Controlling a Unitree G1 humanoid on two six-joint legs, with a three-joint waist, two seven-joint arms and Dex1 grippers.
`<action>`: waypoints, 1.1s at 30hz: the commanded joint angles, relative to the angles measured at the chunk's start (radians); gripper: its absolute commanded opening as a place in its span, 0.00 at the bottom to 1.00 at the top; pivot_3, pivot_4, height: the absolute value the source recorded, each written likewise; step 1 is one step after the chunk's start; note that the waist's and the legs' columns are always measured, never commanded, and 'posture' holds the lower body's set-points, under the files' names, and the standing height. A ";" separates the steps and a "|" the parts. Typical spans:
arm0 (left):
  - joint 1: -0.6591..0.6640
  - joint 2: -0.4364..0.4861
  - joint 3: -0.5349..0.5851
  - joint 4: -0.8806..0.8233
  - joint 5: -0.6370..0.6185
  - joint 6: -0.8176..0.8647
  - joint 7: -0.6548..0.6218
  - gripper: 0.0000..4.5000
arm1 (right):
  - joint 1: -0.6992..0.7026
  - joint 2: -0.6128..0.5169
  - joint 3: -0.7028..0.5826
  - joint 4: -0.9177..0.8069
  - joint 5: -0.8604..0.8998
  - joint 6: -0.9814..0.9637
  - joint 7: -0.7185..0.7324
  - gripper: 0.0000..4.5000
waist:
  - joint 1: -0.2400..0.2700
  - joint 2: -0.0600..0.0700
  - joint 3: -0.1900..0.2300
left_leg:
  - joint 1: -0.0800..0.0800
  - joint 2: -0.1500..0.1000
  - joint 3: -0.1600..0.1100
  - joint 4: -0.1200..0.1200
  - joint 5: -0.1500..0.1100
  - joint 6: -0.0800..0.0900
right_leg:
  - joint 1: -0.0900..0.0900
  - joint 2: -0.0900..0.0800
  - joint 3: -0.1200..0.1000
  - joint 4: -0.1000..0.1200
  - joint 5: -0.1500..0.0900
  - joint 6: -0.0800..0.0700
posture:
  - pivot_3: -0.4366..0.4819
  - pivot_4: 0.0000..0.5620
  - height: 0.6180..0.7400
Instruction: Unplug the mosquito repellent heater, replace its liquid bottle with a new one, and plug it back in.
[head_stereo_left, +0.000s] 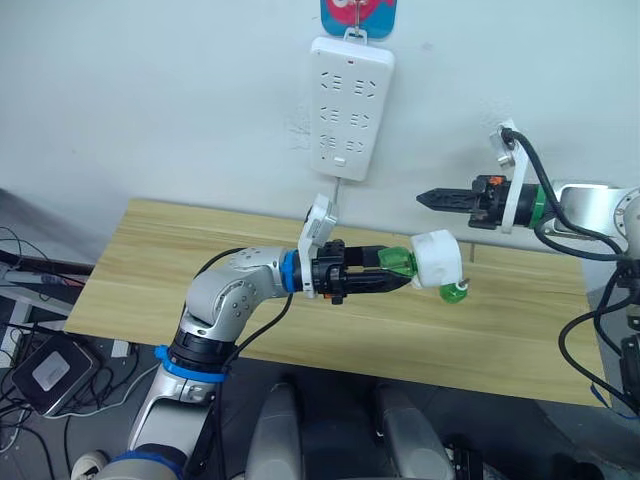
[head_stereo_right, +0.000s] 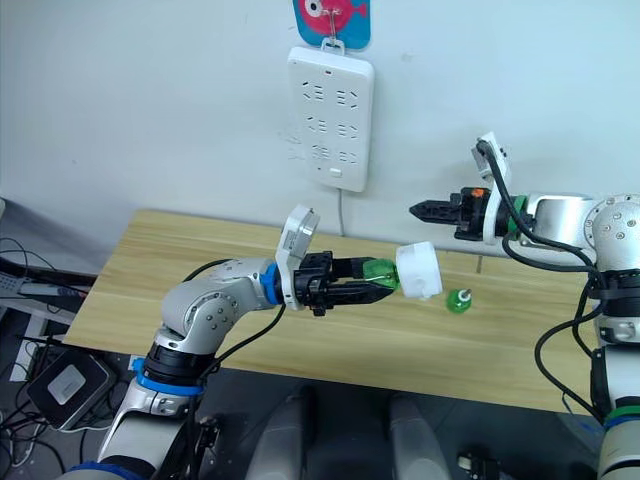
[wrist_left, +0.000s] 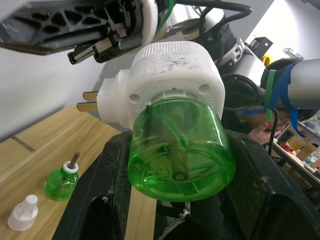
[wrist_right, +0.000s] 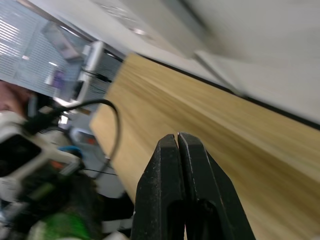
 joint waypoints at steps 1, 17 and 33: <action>-0.002 -0.002 0.016 -0.047 -0.034 0.005 -0.010 0.50 | 0.025 -0.009 -0.061 -0.036 -0.010 0.056 0.127 0.02 | 0.000 0.000 0.000 | 0.000 0.000 0.000 0.000 0.000 0.000 | 0.000 0.000 0.000 0.000 0.000 0.000 | 0.40 0.57 1.00; -0.045 -0.020 0.053 -0.003 -0.056 0.030 0.039 0.50 | 0.254 0.027 -0.205 -0.248 0.080 0.277 0.151 0.02 | -0.002 0.000 0.000 | 0.000 0.000 0.000 0.001 0.000 0.000 | 0.001 0.000 0.000 0.001 0.000 0.000 | 0.40 0.58 1.00; -0.047 -0.030 0.031 0.039 0.020 -0.053 0.086 0.50 | 0.404 -0.152 -0.138 -0.374 0.603 0.193 0.013 0.02 | -0.002 0.000 0.000 | 0.001 -0.001 0.000 0.001 0.000 0.000 | 0.002 0.000 0.001 0.001 0.000 0.000 | 0.40 0.55 1.00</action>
